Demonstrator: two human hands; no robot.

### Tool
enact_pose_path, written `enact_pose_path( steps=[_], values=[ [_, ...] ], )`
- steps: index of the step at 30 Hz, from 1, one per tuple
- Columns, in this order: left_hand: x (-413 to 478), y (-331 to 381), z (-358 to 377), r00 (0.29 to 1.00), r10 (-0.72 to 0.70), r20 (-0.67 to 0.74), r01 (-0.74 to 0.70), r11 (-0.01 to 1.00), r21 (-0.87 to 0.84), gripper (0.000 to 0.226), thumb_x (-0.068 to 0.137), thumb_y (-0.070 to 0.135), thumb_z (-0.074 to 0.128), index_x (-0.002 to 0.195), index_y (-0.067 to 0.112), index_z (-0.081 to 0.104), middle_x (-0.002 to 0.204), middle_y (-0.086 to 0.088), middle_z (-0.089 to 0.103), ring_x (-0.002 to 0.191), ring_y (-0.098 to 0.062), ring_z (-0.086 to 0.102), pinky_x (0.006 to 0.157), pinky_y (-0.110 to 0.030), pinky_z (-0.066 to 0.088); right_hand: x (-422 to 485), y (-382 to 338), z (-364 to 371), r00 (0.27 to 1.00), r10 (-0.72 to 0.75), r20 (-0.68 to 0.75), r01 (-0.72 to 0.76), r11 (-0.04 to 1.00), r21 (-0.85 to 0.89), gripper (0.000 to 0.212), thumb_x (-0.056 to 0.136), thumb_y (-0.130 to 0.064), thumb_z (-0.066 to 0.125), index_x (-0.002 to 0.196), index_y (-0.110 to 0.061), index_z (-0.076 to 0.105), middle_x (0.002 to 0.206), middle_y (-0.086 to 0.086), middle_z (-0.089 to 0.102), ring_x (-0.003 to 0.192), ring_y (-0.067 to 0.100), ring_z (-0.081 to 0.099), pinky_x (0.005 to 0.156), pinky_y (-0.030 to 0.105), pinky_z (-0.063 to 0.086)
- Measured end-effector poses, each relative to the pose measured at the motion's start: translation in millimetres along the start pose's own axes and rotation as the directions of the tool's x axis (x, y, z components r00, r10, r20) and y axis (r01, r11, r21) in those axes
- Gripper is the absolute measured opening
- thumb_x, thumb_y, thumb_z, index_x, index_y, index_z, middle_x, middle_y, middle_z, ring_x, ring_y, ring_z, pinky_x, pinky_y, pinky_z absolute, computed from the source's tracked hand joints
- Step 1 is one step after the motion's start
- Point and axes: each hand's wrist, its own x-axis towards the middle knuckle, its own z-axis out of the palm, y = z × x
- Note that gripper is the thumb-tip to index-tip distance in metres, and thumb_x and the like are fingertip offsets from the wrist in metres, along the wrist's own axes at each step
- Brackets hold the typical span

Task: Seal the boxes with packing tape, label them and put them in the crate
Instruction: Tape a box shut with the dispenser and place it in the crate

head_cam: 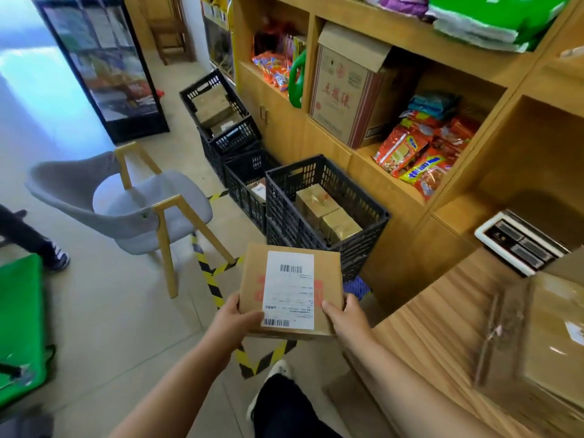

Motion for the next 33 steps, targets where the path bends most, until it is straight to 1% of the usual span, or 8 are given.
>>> enact_pose_path(
  steps=[9,14,18,22,25,27,31,33],
  values=[
    [154,114,-35,1.000,0.019,0.015,-0.021,0.985,0.173,0.059,0.072,0.007,0.077,0.117,0.025,0.045,0.102,0.002,0.063,0.092,-0.012,0.061,0.064,-0.019,0.048,150,-97,36,0.993,0.104,0.052,-0.108,0.990,0.087,0.025,0.092,-0.032,0.057,0.103,-0.018,0.040,0.099,0.001,0.057,0.091,0.020,0.058,0.080,0.037,0.050],
    [222,158,-40,0.998,0.007,0.064,-0.022,0.971,0.236,0.056,0.072,0.007,0.075,0.116,0.027,0.047,0.100,0.005,0.064,0.090,-0.010,0.062,0.067,-0.020,0.050,202,-134,40,0.991,0.129,0.037,-0.133,0.979,0.153,0.022,0.094,-0.027,0.054,0.107,-0.014,0.042,0.097,0.000,0.057,0.080,0.011,0.055,0.060,0.026,0.044],
    [276,191,-24,0.992,-0.021,0.124,-0.014,0.962,0.272,0.050,0.078,0.007,0.068,0.116,0.028,0.044,0.099,0.004,0.064,0.087,-0.010,0.063,0.058,-0.015,0.047,243,-150,29,0.987,0.156,-0.049,-0.147,0.976,0.159,0.020,0.095,-0.025,0.054,0.105,-0.015,0.042,0.095,0.001,0.056,0.079,0.012,0.054,0.061,0.027,0.043],
    [341,221,-8,0.977,-0.061,0.202,-0.008,0.945,0.326,0.041,0.080,0.009,0.062,0.115,0.026,0.049,0.101,-0.002,0.067,0.089,-0.019,0.066,0.077,-0.033,0.057,291,-162,21,0.967,0.227,-0.116,-0.195,0.952,0.235,0.021,0.093,-0.024,0.057,0.105,-0.013,0.043,0.099,0.005,0.056,0.081,0.015,0.054,0.061,0.029,0.042],
    [389,248,3,0.963,-0.088,0.256,-0.012,0.930,0.367,0.029,0.081,0.012,0.061,0.099,0.031,0.050,0.098,-0.002,0.067,0.089,-0.020,0.066,0.079,-0.037,0.057,328,-170,25,0.936,0.296,-0.191,-0.234,0.927,0.294,0.029,0.091,-0.024,0.059,0.112,-0.011,0.045,0.107,0.008,0.058,0.092,0.023,0.055,0.074,0.033,0.043],
    [430,269,7,0.945,-0.107,0.309,-0.023,0.921,0.388,0.024,0.077,0.012,0.063,0.095,0.026,0.055,0.098,-0.003,0.070,0.090,-0.022,0.068,0.082,-0.043,0.056,357,-182,28,0.910,0.344,-0.229,-0.255,0.903,0.346,0.032,0.091,-0.024,0.059,0.116,-0.010,0.045,0.107,0.007,0.057,0.094,0.023,0.055,0.074,0.032,0.042],
    [516,312,16,0.903,-0.145,0.404,-0.061,0.888,0.455,0.042,0.056,0.023,0.068,0.097,0.022,0.061,0.102,-0.006,0.069,0.091,-0.024,0.067,0.082,-0.047,0.056,409,-217,37,0.866,0.426,-0.263,-0.265,0.835,0.482,0.027,0.093,-0.020,0.056,0.116,-0.009,0.045,0.107,0.007,0.058,0.090,0.019,0.054,0.071,0.032,0.041],
    [550,333,25,0.876,-0.185,0.446,-0.069,0.866,0.495,0.048,0.058,0.020,0.068,0.105,0.017,0.061,0.100,-0.003,0.070,0.091,-0.022,0.067,0.084,-0.041,0.055,432,-233,41,0.838,0.469,-0.278,-0.270,0.800,0.536,0.026,0.093,-0.018,0.056,0.115,-0.010,0.045,0.106,0.006,0.058,0.090,0.018,0.054,0.075,0.032,0.041]
  ],
)
